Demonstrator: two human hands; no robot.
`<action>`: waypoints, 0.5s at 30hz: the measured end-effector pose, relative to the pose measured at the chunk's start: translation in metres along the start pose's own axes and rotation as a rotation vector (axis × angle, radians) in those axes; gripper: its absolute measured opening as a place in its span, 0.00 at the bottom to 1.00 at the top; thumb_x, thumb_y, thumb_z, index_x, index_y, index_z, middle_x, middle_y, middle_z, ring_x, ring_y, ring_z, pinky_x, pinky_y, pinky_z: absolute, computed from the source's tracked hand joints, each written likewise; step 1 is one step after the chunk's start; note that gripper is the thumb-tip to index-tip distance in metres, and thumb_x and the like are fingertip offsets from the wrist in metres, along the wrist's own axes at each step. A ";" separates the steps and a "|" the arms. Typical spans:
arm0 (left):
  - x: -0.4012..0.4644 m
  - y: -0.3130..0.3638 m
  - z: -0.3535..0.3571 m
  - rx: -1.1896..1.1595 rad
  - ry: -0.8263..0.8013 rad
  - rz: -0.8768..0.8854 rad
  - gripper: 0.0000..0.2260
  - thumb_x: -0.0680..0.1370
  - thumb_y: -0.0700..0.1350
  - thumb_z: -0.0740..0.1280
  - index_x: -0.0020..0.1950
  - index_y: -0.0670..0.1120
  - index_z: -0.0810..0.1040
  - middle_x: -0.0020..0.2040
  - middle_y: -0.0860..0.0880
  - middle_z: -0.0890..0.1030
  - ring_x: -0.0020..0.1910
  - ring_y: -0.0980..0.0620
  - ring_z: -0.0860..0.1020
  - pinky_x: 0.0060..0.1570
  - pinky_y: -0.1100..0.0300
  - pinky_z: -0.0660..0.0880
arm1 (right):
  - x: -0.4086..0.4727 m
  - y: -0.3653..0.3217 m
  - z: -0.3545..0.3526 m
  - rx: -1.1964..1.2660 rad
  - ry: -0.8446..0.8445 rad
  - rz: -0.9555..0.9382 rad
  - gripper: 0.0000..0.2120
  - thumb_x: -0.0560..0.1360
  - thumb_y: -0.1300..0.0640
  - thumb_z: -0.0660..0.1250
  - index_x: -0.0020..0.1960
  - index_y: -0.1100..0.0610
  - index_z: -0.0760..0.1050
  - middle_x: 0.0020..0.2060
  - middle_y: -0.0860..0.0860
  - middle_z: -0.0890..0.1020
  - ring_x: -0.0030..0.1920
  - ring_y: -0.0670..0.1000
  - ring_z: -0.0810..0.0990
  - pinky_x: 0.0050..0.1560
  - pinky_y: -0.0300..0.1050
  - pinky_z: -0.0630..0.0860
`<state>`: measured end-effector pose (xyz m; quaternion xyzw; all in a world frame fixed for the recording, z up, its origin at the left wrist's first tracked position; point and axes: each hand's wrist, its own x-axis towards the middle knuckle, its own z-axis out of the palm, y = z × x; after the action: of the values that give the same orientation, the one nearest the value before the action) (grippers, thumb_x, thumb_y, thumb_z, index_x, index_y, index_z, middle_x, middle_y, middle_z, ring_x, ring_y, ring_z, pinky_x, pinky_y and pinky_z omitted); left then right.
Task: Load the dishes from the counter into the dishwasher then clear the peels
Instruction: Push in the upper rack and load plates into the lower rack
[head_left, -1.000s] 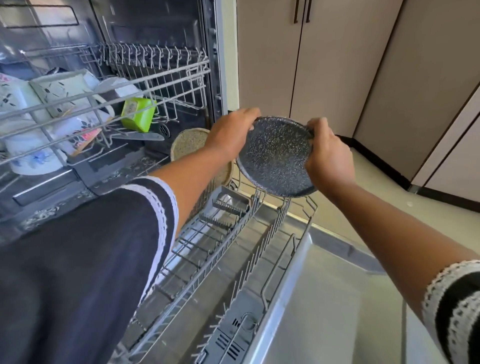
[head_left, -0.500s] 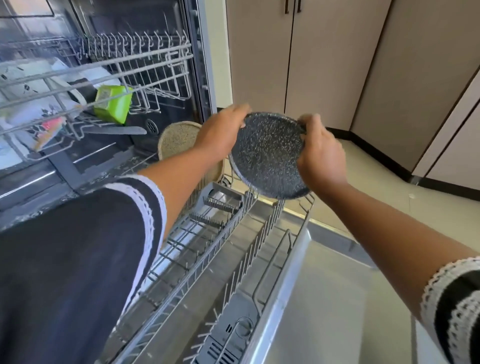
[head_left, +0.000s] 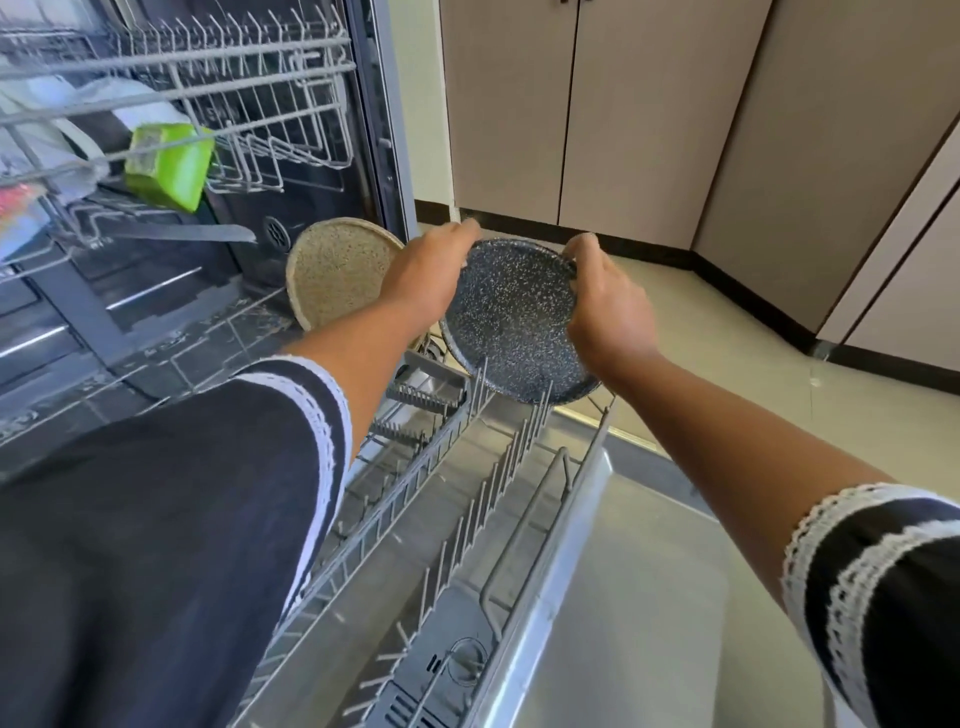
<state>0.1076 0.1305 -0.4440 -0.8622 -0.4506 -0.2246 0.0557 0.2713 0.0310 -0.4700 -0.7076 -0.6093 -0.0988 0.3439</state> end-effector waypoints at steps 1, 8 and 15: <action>0.000 -0.002 0.004 -0.005 -0.006 -0.016 0.12 0.77 0.33 0.56 0.58 0.43 0.72 0.44 0.45 0.77 0.41 0.43 0.78 0.43 0.47 0.78 | -0.001 0.001 0.005 -0.011 -0.020 -0.001 0.19 0.75 0.73 0.55 0.62 0.57 0.65 0.54 0.58 0.78 0.43 0.60 0.77 0.41 0.54 0.77; -0.013 0.001 0.023 -0.344 -0.455 -0.125 0.42 0.76 0.32 0.65 0.79 0.54 0.42 0.80 0.50 0.48 0.77 0.45 0.54 0.72 0.53 0.58 | 0.000 0.019 0.024 -0.053 -0.132 0.104 0.28 0.74 0.74 0.57 0.70 0.56 0.60 0.61 0.60 0.74 0.49 0.59 0.76 0.46 0.55 0.78; -0.026 0.016 0.008 -0.160 -0.380 -0.096 0.45 0.77 0.48 0.68 0.76 0.58 0.33 0.77 0.52 0.32 0.76 0.45 0.33 0.72 0.38 0.37 | -0.010 0.019 0.017 -0.282 -0.400 0.248 0.44 0.79 0.43 0.60 0.76 0.47 0.27 0.78 0.55 0.36 0.77 0.65 0.41 0.73 0.69 0.46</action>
<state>0.1103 0.1043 -0.4607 -0.8684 -0.4742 -0.0953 -0.1095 0.2814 0.0331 -0.4953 -0.8233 -0.5538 0.0019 0.1244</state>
